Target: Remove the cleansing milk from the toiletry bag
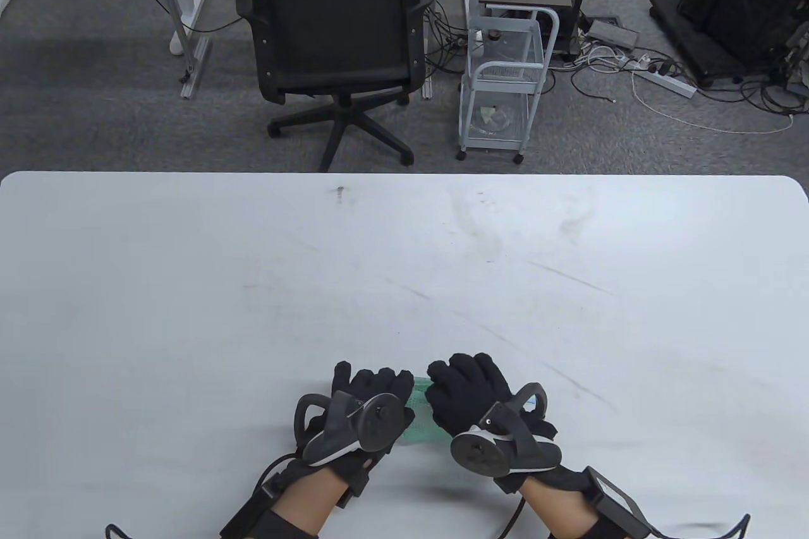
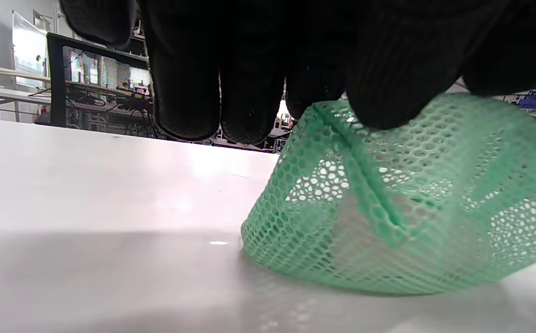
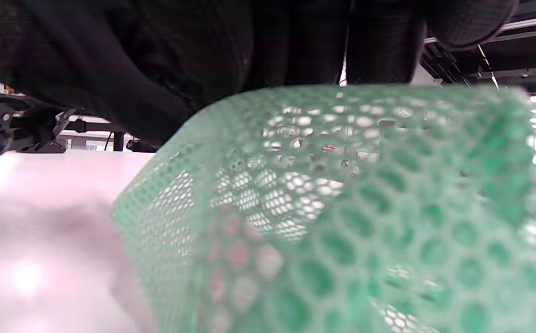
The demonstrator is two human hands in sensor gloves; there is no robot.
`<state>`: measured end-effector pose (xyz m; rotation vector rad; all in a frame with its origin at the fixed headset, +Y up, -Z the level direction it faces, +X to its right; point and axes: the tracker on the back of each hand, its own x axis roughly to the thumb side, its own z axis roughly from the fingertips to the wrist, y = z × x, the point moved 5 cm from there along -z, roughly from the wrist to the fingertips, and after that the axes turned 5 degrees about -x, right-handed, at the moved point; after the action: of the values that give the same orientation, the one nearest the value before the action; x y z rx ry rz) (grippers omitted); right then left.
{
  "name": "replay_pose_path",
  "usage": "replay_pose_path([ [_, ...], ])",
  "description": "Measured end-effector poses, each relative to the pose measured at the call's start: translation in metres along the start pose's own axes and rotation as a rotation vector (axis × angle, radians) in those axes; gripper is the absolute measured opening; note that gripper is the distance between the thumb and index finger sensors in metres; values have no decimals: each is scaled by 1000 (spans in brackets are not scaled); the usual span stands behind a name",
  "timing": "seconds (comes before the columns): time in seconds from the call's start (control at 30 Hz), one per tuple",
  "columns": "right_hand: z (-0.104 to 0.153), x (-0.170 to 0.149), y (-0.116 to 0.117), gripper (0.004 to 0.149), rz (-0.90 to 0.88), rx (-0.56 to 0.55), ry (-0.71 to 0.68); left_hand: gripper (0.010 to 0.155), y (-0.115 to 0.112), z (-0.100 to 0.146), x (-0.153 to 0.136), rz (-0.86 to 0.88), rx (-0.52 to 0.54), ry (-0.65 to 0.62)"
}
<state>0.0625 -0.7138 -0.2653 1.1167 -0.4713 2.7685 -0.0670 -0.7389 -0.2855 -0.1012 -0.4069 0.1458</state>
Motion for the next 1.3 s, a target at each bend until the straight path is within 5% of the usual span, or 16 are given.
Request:
replay_pose_path([
  [0.37,10,-60,0,42,-157,88,257,59,-2,1,1,0,-12,-10],
  [0.77,28,-120,42,54,-260,321,509,54,-4,2,4,1,-20,-31],
  [1.3,28,-114,70,56,-217,460,480,52,-8,2,9,-17,-46,-44],
])
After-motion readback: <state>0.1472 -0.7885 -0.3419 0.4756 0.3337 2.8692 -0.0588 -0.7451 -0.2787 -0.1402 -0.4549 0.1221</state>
